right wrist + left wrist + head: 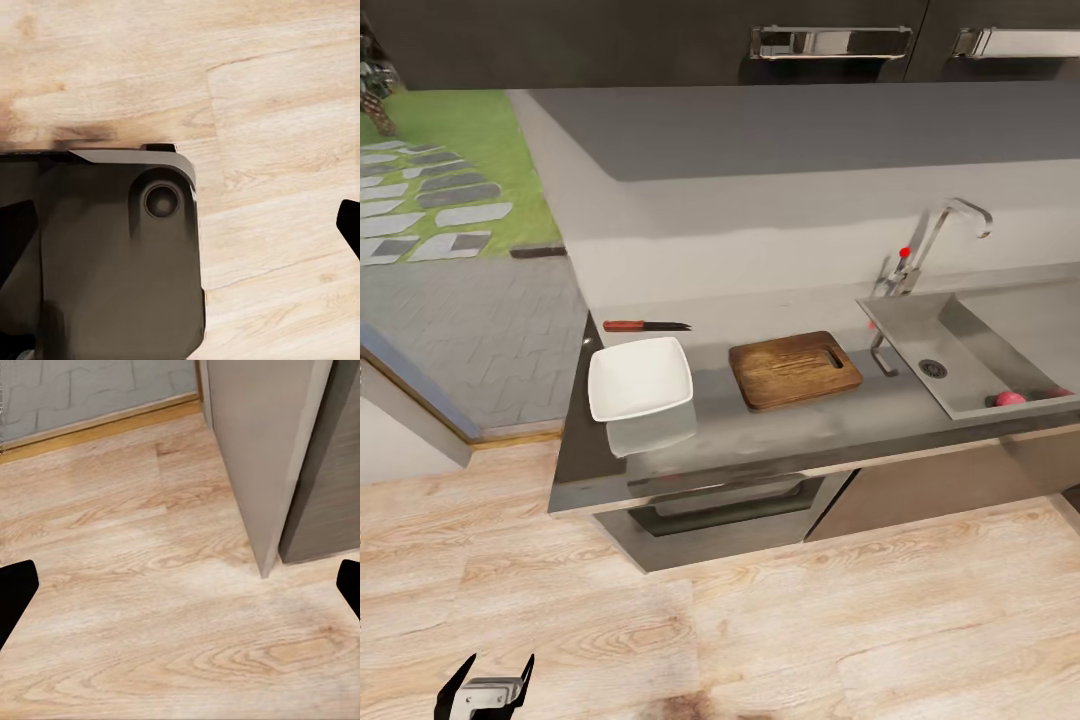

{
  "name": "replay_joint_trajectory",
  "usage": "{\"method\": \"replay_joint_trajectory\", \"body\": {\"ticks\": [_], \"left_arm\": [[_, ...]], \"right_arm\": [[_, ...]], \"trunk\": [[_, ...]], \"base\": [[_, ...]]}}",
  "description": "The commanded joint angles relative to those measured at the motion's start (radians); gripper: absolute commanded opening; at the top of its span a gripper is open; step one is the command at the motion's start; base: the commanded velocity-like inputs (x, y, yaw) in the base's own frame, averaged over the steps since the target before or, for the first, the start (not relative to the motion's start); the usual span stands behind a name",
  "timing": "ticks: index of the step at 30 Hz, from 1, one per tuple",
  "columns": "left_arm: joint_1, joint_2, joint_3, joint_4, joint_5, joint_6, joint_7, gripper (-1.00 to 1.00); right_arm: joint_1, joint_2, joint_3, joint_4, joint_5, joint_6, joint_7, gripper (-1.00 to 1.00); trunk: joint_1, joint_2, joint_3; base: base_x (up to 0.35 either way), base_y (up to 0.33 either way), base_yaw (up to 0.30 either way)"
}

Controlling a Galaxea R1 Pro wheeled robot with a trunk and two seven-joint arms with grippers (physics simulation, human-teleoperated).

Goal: In the kitchen, take the Vidalia onion out of the sink, dice it on the chopping board with the paring knife, put the diced onion into the bowl on the countertop, then place both the paring knife and the chopping board into the sink.

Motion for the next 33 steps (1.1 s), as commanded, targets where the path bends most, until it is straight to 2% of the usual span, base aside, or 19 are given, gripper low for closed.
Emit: {"method": "replay_joint_trajectory", "body": {"ticks": [1, 8, 33], "left_arm": [[-0.002, 0.001, 0.009, 0.004, 0.001, -0.003, -0.01, 1.0], [-0.001, 0.001, 0.009, 0.004, 0.001, -0.002, -0.01, 1.0], [0.0, 0.001, 0.009, 0.004, 0.001, -0.002, -0.01, 1.0]], "right_arm": [[0.0, 0.0, 0.004, 0.0, 0.003, -0.001, -0.009, 1.0], [0.0, 0.001, 0.005, 0.0, 0.003, -0.002, -0.008, 1.0], [0.0, 0.001, 0.006, 0.0, 0.004, -0.015, -0.008, 1.0]], "trunk": [[0.001, -0.002, -0.001], [0.001, -0.002, 0.0], [0.001, -0.002, 0.023]], "base": [[0.0, 0.21, 0.0], [0.0, 0.255, -0.074], [0.0, 0.279, -0.169]]}}
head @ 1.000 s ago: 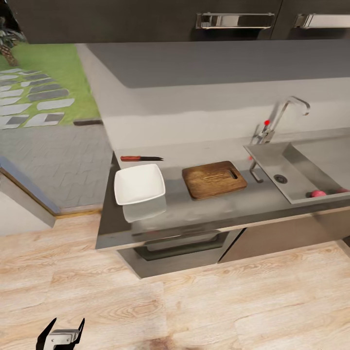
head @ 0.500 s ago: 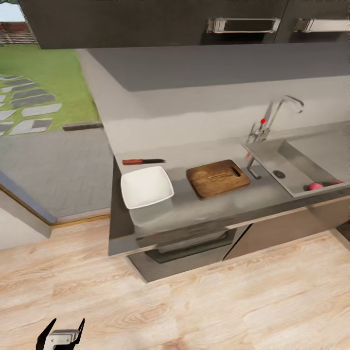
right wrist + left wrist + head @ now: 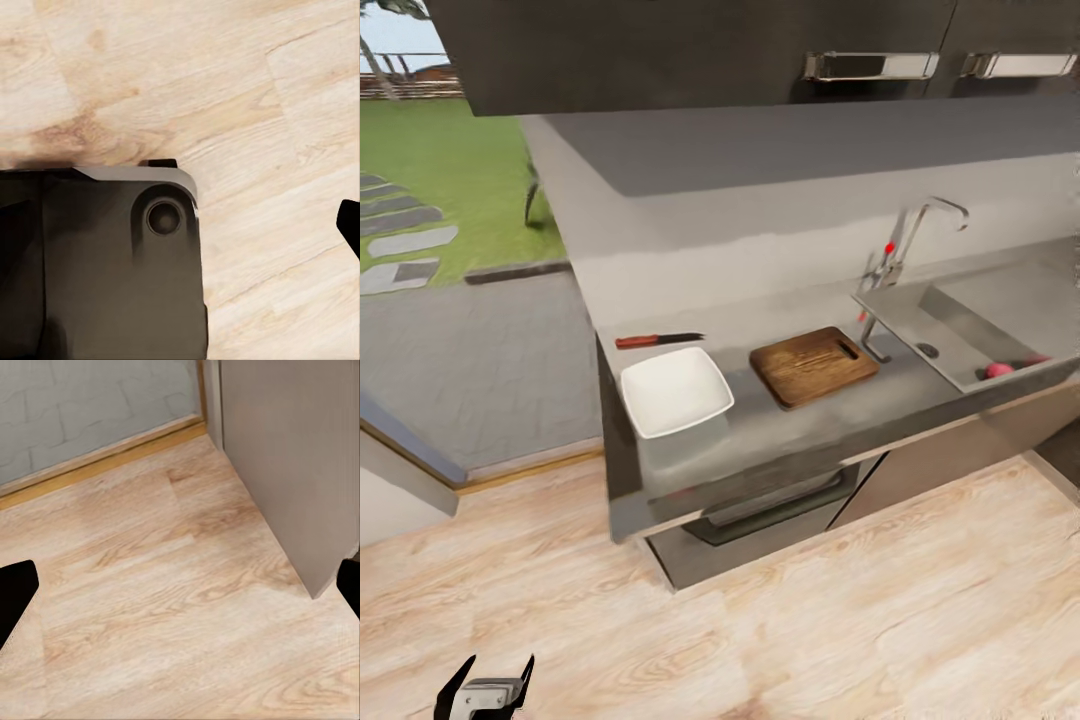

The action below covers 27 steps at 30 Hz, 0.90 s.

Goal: In the kitchen, take the Vidalia onion out of the sink, dice it on the chopping board with the paring knife, put the diced onion into the bowl on the countertop, then place both the paring knife and the chopping board into the sink.

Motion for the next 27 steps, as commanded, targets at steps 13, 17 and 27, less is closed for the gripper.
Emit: {"method": "replay_joint_trajectory", "body": {"ticks": [13, 17, 27], "left_arm": [[-0.001, 0.001, 0.009, 0.004, 0.001, -0.003, -0.01, 1.0], [-0.001, 0.001, 0.009, 0.003, 0.001, -0.003, -0.011, 1.0], [-0.001, 0.001, 0.009, 0.003, 0.001, -0.003, -0.012, 1.0]], "right_arm": [[-0.001, 0.0, 0.005, 0.0, 0.003, -0.001, -0.009, 1.0], [-0.001, 0.0, 0.005, 0.0, 0.003, -0.001, -0.009, 1.0], [-0.001, 0.001, 0.005, 0.0, 0.002, -0.002, -0.009, 1.0]], "trunk": [[0.001, -0.002, 0.011], [0.001, -0.002, 0.013], [0.001, -0.002, 0.014]], "base": [[-0.068, 0.269, -0.149], [-0.212, 0.234, -0.092], [-0.228, 0.229, -0.008]]}}
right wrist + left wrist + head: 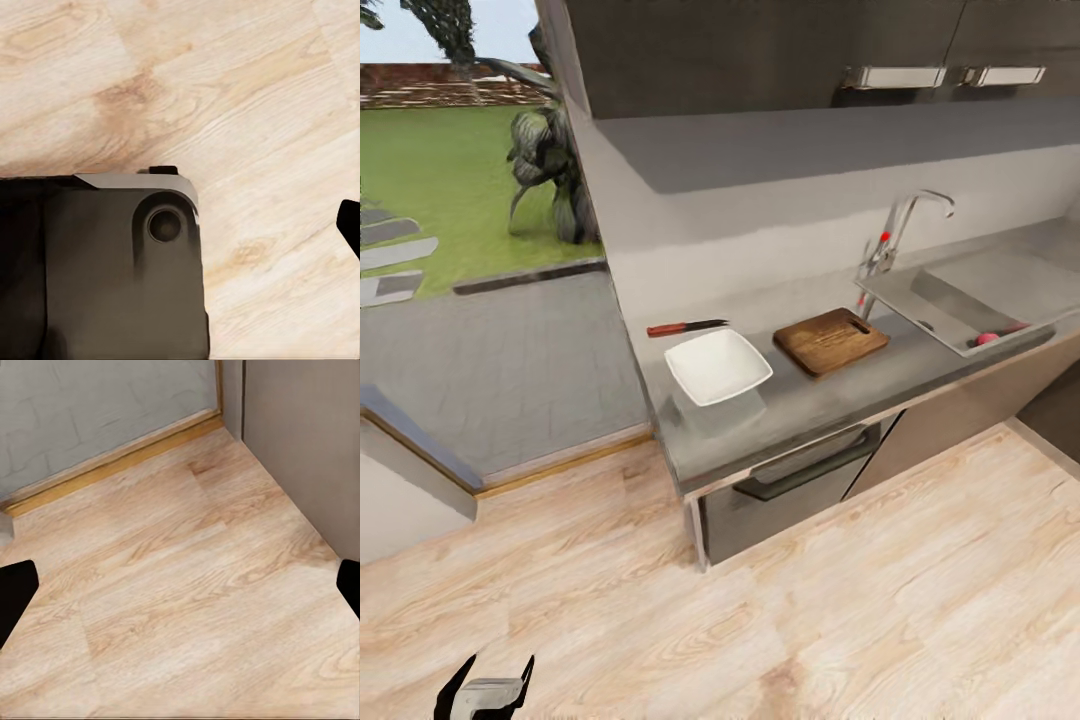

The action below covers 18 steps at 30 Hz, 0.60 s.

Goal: In the kitchen, take the Vidalia onion out of the sink, dice it on the chopping board with the paring knife, put the diced onion into the bowl on the countertop, then place both the paring knife and the chopping board into the sink.

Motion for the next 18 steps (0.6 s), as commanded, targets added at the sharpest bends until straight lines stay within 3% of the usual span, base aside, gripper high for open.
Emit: {"method": "replay_joint_trajectory", "body": {"ticks": [1, 11, 18], "left_arm": [[-0.002, 0.001, 0.009, 0.004, 0.001, -0.004, -0.01, 1.0], [-0.002, -0.003, 0.008, 0.004, 0.001, -0.002, -0.009, 1.0], [-0.002, -0.024, 0.009, 0.004, 0.001, -0.001, -0.01, 1.0]], "right_arm": [[-0.001, 0.0, 0.005, 0.0, 0.003, -0.001, -0.009, 1.0], [-0.001, 0.0, 0.005, 0.001, 0.002, -0.001, -0.009, 1.0], [-0.001, 0.0, 0.006, 0.0, 0.003, -0.001, -0.009, 1.0]], "trunk": [[0.0, -0.002, -0.002], [0.0, -0.002, -0.002], [0.0, -0.002, -0.002]], "base": [[-0.229, 0.23, -0.001], [-0.133, 0.236, 0.0], [-0.014, 0.002, 0.0]]}}
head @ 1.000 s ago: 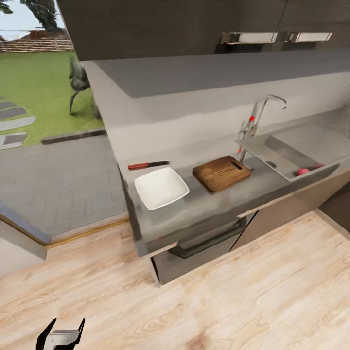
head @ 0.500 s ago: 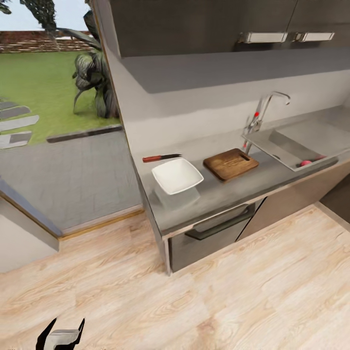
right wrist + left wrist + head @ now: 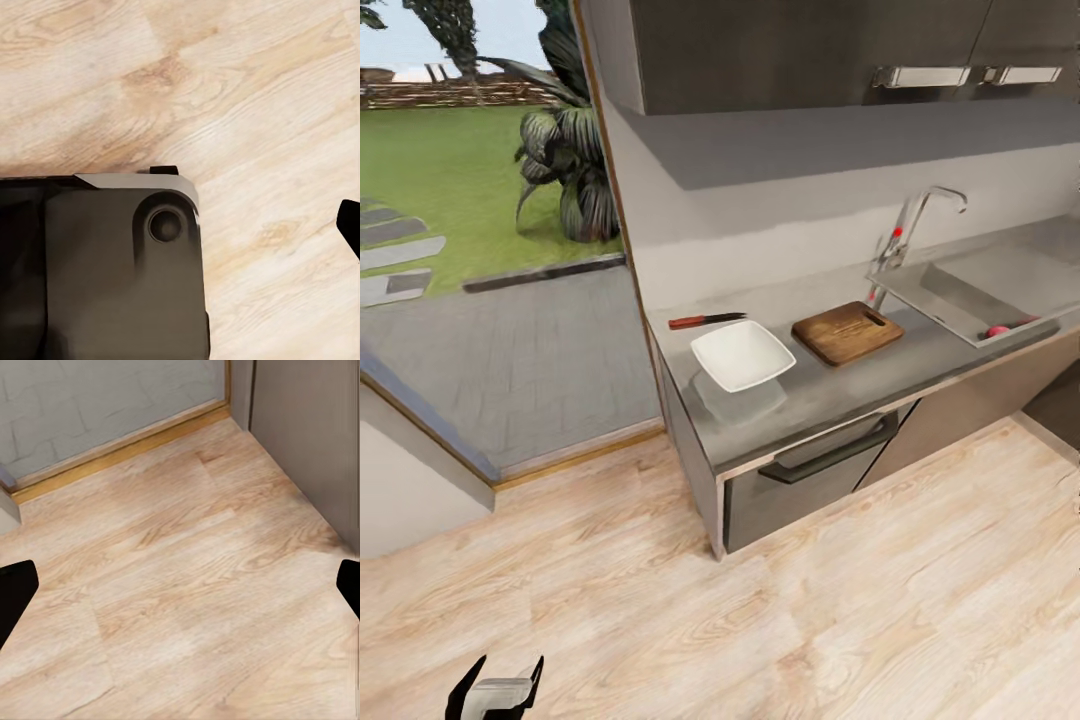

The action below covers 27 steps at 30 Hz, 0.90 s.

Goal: In the kitchen, take the Vidalia onion out of the sink, dice it on the chopping board with the paring knife, put the diced onion into the bowl on the countertop, then place both the paring knife and the chopping board into the sink.

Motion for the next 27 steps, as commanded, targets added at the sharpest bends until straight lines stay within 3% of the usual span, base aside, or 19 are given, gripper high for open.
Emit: {"method": "replay_joint_trajectory", "body": {"ticks": [1, 15, 20, 27], "left_arm": [[-0.002, 0.0, 0.009, 0.004, 0.0, -0.004, -0.009, 1.0], [-0.002, -0.012, 0.009, 0.004, 0.0, -0.003, -0.009, 1.0], [-0.002, -0.013, 0.009, 0.002, 0.0, 0.093, -0.01, 1.0], [-0.002, -0.013, 0.009, 0.001, -0.001, 0.121, -0.011, 1.0]], "right_arm": [[-0.001, 0.0, 0.005, 0.001, 0.003, -0.001, -0.008, 1.0], [-0.001, 0.0, 0.005, 0.001, 0.004, -0.001, -0.008, 1.0], [-0.001, 0.0, 0.005, 0.001, 0.003, -0.001, -0.008, 1.0], [-0.001, 0.001, 0.005, 0.001, 0.004, -0.001, -0.008, 1.0]], "trunk": [[0.0, -0.002, -0.002], [0.0, -0.002, -0.002], [0.0, -0.002, -0.001], [0.0, -0.002, 0.006]], "base": [[-0.02, -0.177, 0.0], [-0.004, -0.189, 0.0], [0.0, -0.303, 0.0], [0.0, -0.318, 0.0]]}}
